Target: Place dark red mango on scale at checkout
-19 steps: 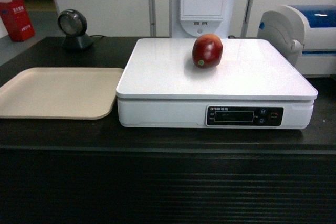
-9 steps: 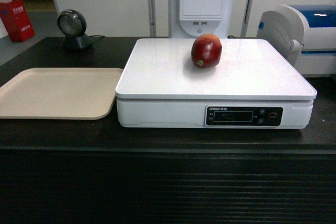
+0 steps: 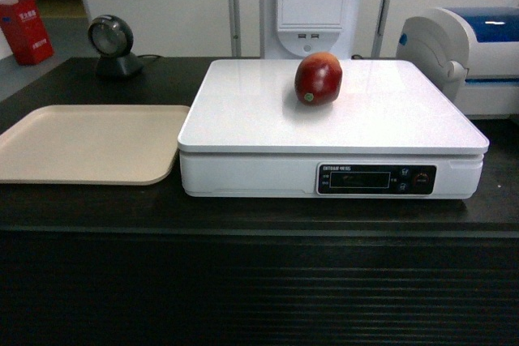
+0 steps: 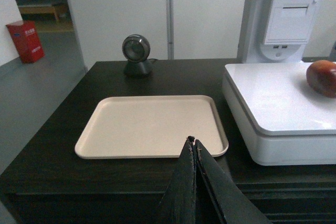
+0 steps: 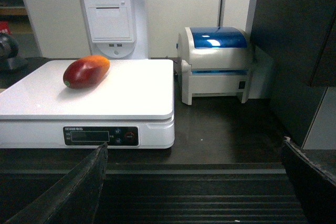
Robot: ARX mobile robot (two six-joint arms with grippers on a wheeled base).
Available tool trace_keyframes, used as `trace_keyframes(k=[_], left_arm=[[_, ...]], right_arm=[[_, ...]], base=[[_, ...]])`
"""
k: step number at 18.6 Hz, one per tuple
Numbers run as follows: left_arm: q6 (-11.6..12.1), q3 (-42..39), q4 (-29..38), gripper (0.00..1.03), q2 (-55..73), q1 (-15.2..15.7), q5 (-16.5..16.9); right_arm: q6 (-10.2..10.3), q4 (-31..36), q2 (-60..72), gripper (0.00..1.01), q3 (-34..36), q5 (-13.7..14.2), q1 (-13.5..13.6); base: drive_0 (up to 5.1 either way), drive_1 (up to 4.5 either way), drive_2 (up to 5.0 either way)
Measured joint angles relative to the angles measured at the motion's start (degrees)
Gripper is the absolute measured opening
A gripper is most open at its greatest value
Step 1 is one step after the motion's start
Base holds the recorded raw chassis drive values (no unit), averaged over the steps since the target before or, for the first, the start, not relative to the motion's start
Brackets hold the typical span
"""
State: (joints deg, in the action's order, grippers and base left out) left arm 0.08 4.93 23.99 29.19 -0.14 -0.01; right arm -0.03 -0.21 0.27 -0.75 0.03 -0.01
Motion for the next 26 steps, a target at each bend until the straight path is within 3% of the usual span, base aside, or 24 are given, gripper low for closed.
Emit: trace_keyframes(k=[19,20,21,26], left_arm=[[0.00,-4.44,-13.64,0.02,-18.86,0.17,-0.02],[-0.02,-4.42,-15.28,0.02,-19.96,0.17,-0.02],[-0.02,-4.39,-24.72,0.02,-26.91,0.17,0.04],[-0.02,-4.39,-23.98,0.02,-28.61,0.17,-0.04]], right_arm=[[0.00,0.00,0.00,0.98,0.02,-0.02,0.00],[0.00,0.00,0.00,0.98,0.02,-0.02,0.00],[0.00,0.00,0.00,0.98,0.02,-0.02,0.00],[-0.02,0.00,0.00,0.98,0.02,-0.04,0.00]], base=[[0.0,0.00,0.0],[0.0,0.00,0.0],[0.0,0.00,0.0],[0.0,0.00,0.0]])
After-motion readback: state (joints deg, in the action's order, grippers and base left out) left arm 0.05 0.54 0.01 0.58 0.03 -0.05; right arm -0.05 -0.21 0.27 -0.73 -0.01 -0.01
